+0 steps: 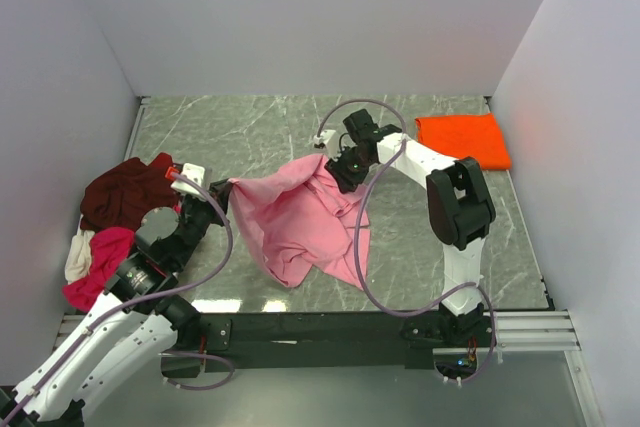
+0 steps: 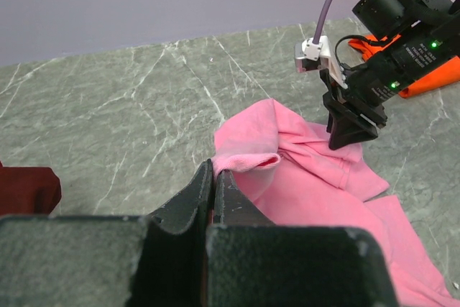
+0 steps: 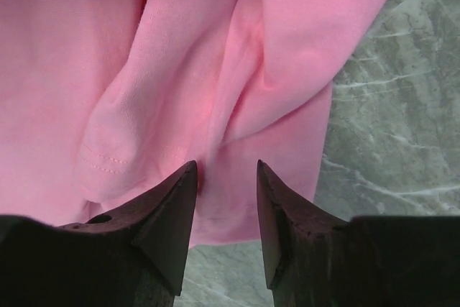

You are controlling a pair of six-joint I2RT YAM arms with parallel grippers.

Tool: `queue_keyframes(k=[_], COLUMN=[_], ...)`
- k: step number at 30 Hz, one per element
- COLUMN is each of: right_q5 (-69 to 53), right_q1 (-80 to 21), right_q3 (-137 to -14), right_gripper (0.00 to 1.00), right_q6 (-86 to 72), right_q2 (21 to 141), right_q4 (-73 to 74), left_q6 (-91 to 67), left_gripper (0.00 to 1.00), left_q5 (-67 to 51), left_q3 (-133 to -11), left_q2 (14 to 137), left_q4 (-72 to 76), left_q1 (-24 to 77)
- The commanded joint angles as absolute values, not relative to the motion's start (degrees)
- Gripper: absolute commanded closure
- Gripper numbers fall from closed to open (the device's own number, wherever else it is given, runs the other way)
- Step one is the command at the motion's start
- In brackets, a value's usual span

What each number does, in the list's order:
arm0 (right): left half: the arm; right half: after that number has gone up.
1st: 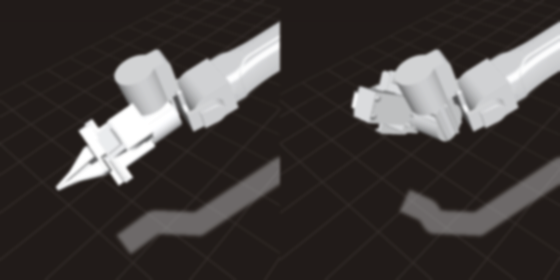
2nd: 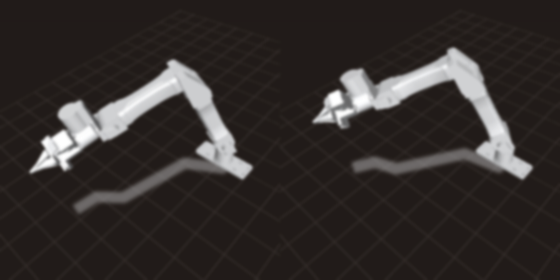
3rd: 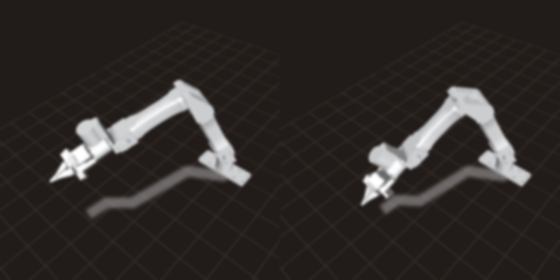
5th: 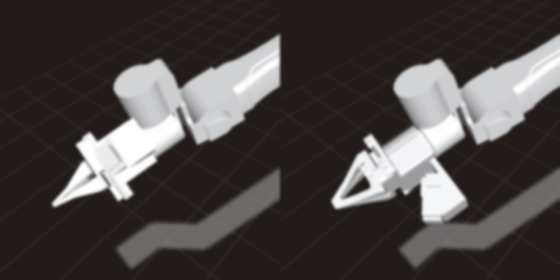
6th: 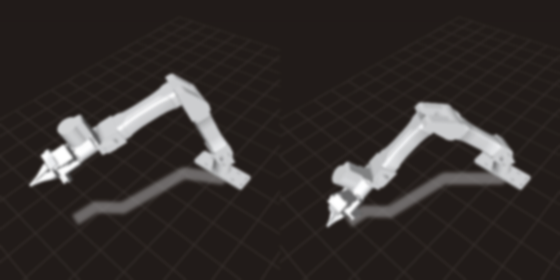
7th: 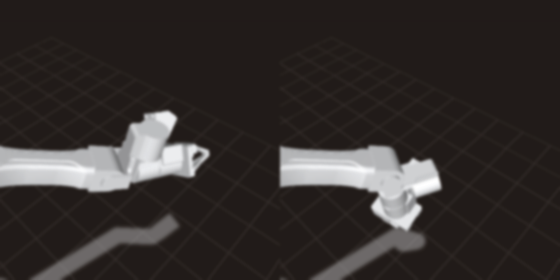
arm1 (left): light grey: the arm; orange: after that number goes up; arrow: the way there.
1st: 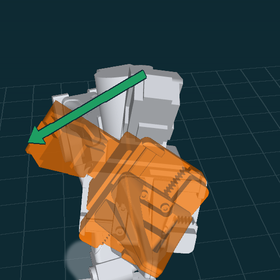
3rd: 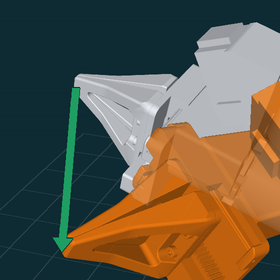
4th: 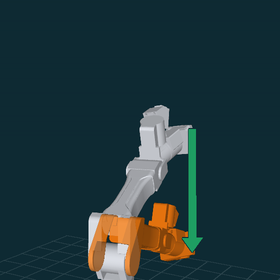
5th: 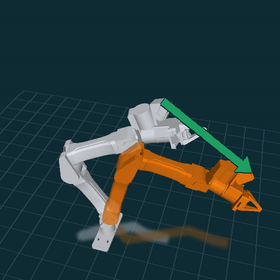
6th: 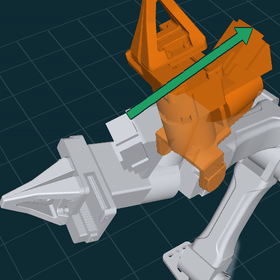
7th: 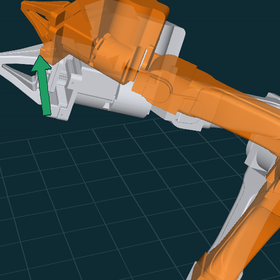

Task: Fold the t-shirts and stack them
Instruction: Flatten the tshirt out

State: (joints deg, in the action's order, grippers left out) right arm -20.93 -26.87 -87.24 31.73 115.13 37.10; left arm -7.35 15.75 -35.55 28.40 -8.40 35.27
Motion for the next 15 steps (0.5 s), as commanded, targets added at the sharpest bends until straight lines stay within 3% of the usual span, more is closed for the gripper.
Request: queue_keyframes(k=[1, 4, 5, 9, 15], right_q5=[-20.39, -20.39, -20.74, -20.66, -16.97], right_q1=[-27.33, -27.42, -27.51, -27.42, -25.94], right_q3=[-89.56, -90.44, -90.79, -91.32, -92.89], right_gripper=[0.54, 0.64, 0.76, 1.00, 1.00], right_q6=[31.29, 31.29, 31.38, 31.29, 31.73], right_q2=[114.96, 115.93, 116.01, 115.49, 108.22], right_q4=[37.44, 38.23, 38.49, 39.20, 38.23], left_q6=[-7.65, -7.82, -7.91, -8.00, -5.99], left_gripper=[1.00, 1.00, 1.00, 1.00, 1.00], left_q5=[15.12, 14.77, 14.68, 14.76, 15.90], left_q3=[-36.04, -36.21, -36.30, -36.82, -40.16], left_q2=[28.74, 29.35, 29.53, 29.79, 29.62], left_q4=[-5.63, -5.19, -5.10, -5.01, -6.15], left_q1=[34.98, 34.89, 34.89, 34.89, 34.89])
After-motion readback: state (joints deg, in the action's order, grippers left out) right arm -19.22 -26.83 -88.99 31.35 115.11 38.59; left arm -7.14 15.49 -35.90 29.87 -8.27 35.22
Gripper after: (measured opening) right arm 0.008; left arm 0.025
